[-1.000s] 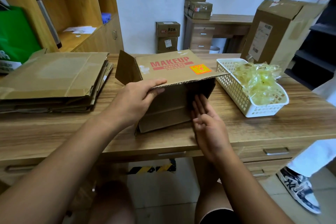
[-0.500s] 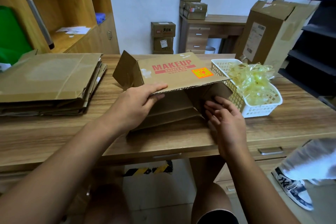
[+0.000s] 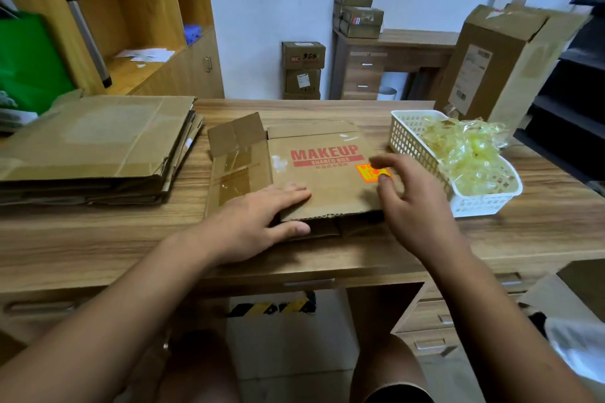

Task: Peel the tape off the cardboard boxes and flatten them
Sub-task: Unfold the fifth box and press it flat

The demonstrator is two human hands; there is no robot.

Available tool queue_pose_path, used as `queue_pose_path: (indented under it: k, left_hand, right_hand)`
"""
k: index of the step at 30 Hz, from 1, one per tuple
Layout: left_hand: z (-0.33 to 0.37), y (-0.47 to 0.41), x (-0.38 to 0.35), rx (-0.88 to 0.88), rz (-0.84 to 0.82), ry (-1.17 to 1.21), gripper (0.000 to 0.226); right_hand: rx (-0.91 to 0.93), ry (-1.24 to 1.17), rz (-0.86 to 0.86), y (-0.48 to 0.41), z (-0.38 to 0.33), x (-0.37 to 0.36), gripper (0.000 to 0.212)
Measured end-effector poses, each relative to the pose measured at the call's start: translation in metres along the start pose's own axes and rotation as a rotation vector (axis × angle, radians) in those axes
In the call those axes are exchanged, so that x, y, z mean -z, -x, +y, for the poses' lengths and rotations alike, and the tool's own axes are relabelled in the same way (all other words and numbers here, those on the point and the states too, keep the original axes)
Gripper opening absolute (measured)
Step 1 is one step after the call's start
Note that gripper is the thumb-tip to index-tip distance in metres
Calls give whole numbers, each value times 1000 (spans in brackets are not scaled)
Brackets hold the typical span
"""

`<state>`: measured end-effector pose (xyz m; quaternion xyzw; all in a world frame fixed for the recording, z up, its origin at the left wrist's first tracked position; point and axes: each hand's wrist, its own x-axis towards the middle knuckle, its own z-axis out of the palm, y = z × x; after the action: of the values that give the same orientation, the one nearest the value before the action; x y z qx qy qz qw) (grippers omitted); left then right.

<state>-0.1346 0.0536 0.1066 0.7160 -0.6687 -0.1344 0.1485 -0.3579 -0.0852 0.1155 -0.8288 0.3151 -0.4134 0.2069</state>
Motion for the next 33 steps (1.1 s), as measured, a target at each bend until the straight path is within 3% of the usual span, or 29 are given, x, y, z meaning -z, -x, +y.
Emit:
queue_pose_path:
  k: [2,5,8,17,23,29,33]
  left_hand:
    - [0,2,-2,-15,-39,-4,88]
    - [0,3,-6,-72,-19,23,82]
    - [-2,4,-10,-41,-1,35,82]
    - [-25,1,-27,151,-14,-153,98]
    - [-29,0,-36,157,-1,-225,88]
    - [-26,6,-24,188,-2,-111,83]
    - [-32,10,-10,220,30,-130,70]
  right_hand:
    - [40,140,-182,-8,1,-7,34]
    - [50,337,-461,-20,6,-18,51]
    - [29,469,-619,-24,19,-30,60]
    - [-44,483,-697,-8,47,-44,63]
    - [-41,526,-688,-2,47,-50,63]
    - [-54,495,-717,-1,38,-37,66]
    - [29,555,-597,-12,29,-27,47]
